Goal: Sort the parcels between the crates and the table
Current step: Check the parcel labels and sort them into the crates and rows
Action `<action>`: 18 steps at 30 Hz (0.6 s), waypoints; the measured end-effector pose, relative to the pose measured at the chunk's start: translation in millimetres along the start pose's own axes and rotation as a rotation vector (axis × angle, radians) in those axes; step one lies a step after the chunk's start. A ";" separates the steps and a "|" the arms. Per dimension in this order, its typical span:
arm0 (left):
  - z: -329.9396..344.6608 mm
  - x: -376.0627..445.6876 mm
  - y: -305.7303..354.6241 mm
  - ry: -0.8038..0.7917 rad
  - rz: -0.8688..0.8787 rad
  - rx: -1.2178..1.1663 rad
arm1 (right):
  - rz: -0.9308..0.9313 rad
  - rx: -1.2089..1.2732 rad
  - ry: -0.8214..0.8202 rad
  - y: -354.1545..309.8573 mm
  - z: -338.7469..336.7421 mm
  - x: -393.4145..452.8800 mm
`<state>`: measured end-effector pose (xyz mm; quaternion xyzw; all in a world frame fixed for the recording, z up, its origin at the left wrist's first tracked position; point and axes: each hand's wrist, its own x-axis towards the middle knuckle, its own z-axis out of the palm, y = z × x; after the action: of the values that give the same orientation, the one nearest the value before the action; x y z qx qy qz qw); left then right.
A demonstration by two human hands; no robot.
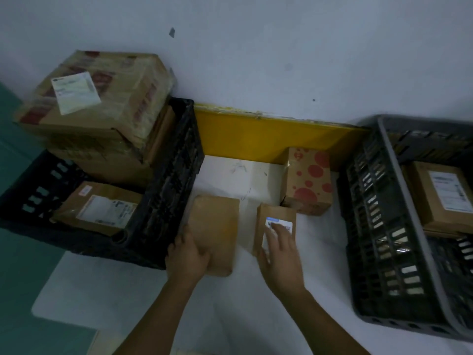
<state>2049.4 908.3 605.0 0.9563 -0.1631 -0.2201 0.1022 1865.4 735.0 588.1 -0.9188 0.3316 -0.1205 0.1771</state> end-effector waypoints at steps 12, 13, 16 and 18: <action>-11.8 2.2 -7.4 -0.085 0.032 -0.550 | -0.127 0.004 -0.508 -59.4 33.8 -7.8; -18.7 -2.6 0.1 -0.080 0.049 -0.649 | -0.090 0.058 -0.481 -61.2 28.0 -5.6; -35.9 -11.1 15.7 -0.058 0.113 -0.871 | 0.090 0.342 -0.400 -66.4 5.2 0.8; -42.7 -12.2 21.3 -0.036 0.193 -0.877 | 0.238 0.577 -0.320 -73.6 -12.1 7.4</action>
<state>2052.8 898.3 653.1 0.7991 -0.1445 -0.2746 0.5150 1908.5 780.0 629.6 -0.7932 0.3566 -0.0422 0.4918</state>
